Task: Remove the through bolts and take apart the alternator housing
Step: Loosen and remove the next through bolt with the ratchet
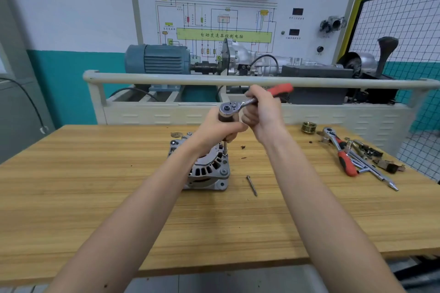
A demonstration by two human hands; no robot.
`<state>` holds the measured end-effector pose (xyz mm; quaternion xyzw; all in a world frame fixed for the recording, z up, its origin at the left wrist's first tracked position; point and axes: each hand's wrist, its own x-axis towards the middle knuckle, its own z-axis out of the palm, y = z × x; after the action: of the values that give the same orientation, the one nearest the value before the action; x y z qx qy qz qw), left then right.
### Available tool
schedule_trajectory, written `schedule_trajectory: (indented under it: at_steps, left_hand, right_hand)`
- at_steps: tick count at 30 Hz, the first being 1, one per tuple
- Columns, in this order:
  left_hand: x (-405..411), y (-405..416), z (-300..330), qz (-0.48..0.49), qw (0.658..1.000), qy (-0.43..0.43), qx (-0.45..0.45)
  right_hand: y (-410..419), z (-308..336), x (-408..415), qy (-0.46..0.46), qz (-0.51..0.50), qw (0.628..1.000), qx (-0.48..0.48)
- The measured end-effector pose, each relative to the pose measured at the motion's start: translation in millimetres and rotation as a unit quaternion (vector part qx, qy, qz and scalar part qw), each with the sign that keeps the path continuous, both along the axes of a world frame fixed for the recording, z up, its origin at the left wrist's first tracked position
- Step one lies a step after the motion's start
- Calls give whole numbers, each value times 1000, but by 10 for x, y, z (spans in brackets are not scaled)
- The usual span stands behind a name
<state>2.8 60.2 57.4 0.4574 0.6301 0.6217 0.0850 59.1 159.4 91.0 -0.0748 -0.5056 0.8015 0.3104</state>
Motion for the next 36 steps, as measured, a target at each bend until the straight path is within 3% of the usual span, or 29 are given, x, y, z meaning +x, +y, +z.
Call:
schedule_trajectory:
  at_steps: [3, 5, 8, 12, 16, 19, 24, 28, 31, 36]
  left_hand:
    - [14, -16, 67, -28, 998, 25, -53]
    - [46, 39, 80, -24, 998, 15, -57]
    - [57, 121, 20, -21, 1000, -18, -14]
    - [54, 196, -60, 80, 995, -21, 49]
    - [95, 281, -117, 158, 977, -59, 134]
    - [96, 232, -120, 153, 980, -42, 120]
    - [50, 25, 1, 31, 998, 50, -14]
    - [55, 63, 78, -27, 999, 17, -44]
    - [31, 136, 11, -16, 1000, -15, -7]
    - [55, 219, -94, 83, 992, -34, 92]
  right_hand:
    - [93, 174, -94, -59, 101, 992, 56]
    - [95, 196, -124, -67, 95, 992, 54]
    - [12, 63, -78, -14, -19, 1000, -15]
    - [-181, -229, 82, 68, -165, 975, -135]
    - [-367, -413, 160, 118, -209, 961, -136]
    - [-328, -339, 157, 95, -178, 972, -117]
    - [35, -5, 76, -22, -21, 1000, 1]
    - [192, 122, 23, -61, 74, 993, 64]
    - [141, 20, 38, -17, 24, 1000, 3]
    - [-153, -383, 137, 56, -165, 978, -112]
